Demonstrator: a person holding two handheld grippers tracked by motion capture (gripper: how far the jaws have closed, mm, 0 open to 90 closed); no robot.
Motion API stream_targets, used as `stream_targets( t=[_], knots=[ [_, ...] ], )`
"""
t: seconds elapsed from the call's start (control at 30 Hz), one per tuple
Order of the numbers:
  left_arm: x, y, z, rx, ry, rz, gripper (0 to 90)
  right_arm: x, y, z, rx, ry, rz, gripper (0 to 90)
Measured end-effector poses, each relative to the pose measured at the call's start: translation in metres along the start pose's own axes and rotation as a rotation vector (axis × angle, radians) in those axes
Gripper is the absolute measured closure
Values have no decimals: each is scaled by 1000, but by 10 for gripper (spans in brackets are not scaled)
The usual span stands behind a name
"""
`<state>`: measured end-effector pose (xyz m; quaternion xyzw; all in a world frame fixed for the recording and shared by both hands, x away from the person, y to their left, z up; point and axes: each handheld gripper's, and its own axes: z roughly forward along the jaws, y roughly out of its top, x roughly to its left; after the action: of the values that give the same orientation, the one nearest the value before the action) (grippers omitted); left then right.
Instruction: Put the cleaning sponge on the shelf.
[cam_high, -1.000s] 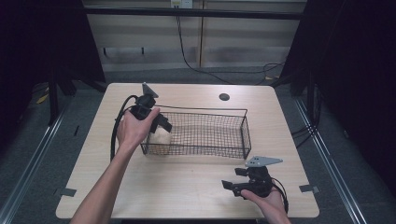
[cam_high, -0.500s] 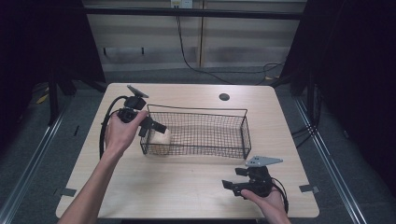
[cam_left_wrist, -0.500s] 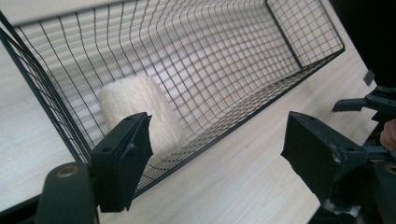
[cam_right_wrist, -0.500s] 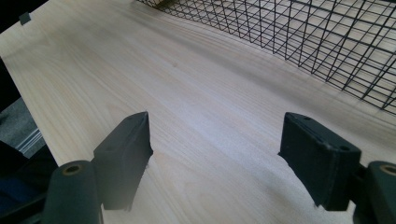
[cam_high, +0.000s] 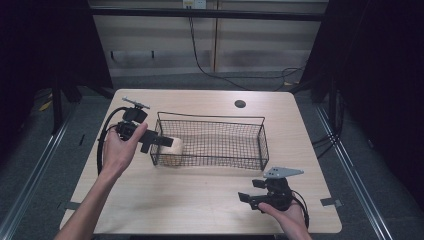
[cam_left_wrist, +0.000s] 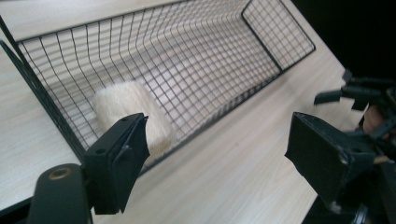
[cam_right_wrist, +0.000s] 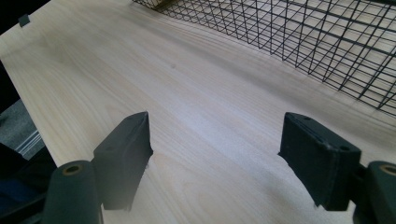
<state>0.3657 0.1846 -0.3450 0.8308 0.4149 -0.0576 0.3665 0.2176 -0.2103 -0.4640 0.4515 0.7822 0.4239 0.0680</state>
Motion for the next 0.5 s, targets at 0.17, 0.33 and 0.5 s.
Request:
stream_targets(
  t=[0.17,0.33,0.5],
  knots=[
    [-6,-14,-9,-19,-23,53,182,0,0,0,1,-1,-1,243],
    [-13,-30,-12,-21,91,99,221,-1,0,0,1,-2,3,243],
    [-15,-51,-10,-47,72,133,227,-1,0,-1,0,-6,9,243]
  ],
)
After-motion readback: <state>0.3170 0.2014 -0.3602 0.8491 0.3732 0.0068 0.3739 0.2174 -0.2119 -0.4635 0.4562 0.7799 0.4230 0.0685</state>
